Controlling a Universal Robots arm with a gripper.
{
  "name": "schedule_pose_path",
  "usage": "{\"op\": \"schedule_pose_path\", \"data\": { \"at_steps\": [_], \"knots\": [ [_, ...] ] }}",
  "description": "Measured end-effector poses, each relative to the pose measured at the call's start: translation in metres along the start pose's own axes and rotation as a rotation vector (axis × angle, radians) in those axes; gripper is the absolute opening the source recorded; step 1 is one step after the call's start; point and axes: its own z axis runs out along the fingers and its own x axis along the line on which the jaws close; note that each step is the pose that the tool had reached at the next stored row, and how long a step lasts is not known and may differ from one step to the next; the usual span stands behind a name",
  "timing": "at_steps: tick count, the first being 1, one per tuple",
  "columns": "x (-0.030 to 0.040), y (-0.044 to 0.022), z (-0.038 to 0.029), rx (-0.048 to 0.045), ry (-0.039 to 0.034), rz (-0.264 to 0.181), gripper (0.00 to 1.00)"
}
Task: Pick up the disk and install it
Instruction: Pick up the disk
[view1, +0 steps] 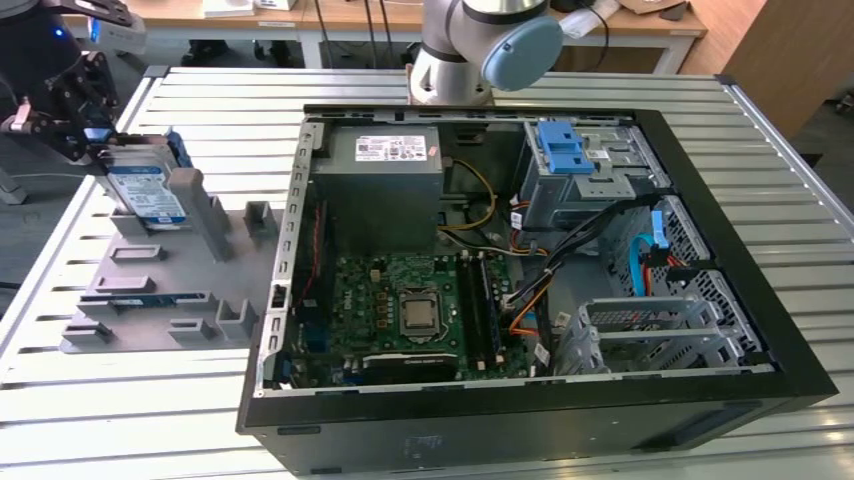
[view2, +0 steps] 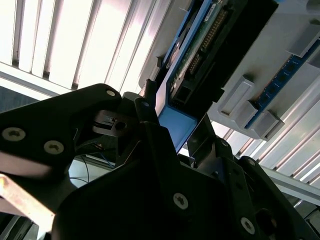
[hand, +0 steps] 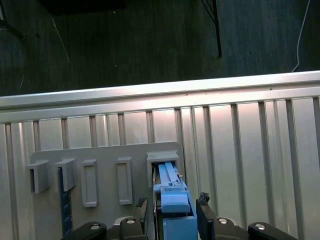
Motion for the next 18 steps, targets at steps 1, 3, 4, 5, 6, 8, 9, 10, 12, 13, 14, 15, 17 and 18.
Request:
{"op": "schedule_pose_path", "data": {
  "at_steps": [1, 3, 4, 5, 6, 8, 9, 10, 12, 13, 14, 15, 17, 18],
  "knots": [
    [0.0, 0.0, 0.0, -0.0001, 0.0001, 0.0, 0.5],
    [0.0, 0.0, 0.0, -0.0001, 0.0001, 0.0, 0.5],
    [0.0, 0.0, 0.0, -0.0001, 0.0, 0.0, 0.5],
    [0.0, 0.0, 0.0, -0.0001, 0.0001, 0.0, 0.5],
    [0.0, 0.0, 0.0, -0.0001, 0.0001, 0.0, 0.5],
    [0.0, 0.0, 0.0001, -0.0001, 0.0001, 0.0, 0.5],
    [0.0, 0.0, 0.0001, -0.0001, 0.0, 0.0, 0.49],
    [0.0, 0.0, 0.0001, -0.0001, 0.0, 0.0, 0.49],
    [0.0, 0.0, 0.0001, 0.0, 0.0, 0.0, 0.42],
    [0.0, 0.0, 0.0001, -0.0001, 0.0, 0.0, 0.42],
    [0.0, 0.0, 0.0001, 0.0, 0.0, 0.0, 0.42],
    [0.0, 0.0, 0.0001, 0.0, 0.0, 0.0, 0.42],
    [0.0, 0.0, 0.0002, 0.0, 0.0, 0.0, 0.42],
    [0.0, 0.0, 0.0002, -0.0001, 0.0, 0.0, 0.42]
  ]
}}
